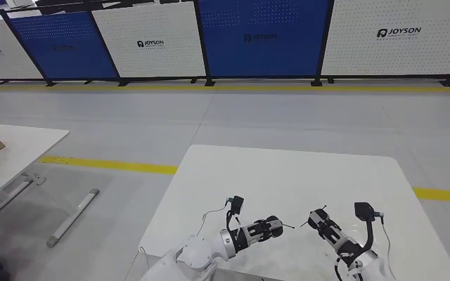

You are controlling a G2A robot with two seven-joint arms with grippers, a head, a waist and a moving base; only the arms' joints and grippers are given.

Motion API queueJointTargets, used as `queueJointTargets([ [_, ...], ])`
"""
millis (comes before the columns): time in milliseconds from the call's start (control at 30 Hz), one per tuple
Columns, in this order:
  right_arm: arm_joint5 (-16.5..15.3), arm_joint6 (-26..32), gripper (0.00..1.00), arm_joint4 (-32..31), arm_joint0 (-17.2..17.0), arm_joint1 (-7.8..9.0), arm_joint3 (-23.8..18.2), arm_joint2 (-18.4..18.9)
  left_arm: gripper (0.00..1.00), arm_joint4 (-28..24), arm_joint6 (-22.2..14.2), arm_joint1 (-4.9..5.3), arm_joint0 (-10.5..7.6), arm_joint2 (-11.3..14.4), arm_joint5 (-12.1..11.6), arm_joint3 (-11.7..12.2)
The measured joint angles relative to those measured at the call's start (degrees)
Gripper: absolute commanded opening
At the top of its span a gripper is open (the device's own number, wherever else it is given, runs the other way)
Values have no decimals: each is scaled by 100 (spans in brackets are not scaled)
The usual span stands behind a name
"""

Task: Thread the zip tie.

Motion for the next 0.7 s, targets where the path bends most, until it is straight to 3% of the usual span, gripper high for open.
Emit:
queueJointTargets([
  [567,-5,-18,0,-15,-2,-1,5,1,0,0,0,0,0,0,0,0],
  [700,-364,-211,0,98,-232,4,-16,186,0,0,0,0,0,0,0,0],
])
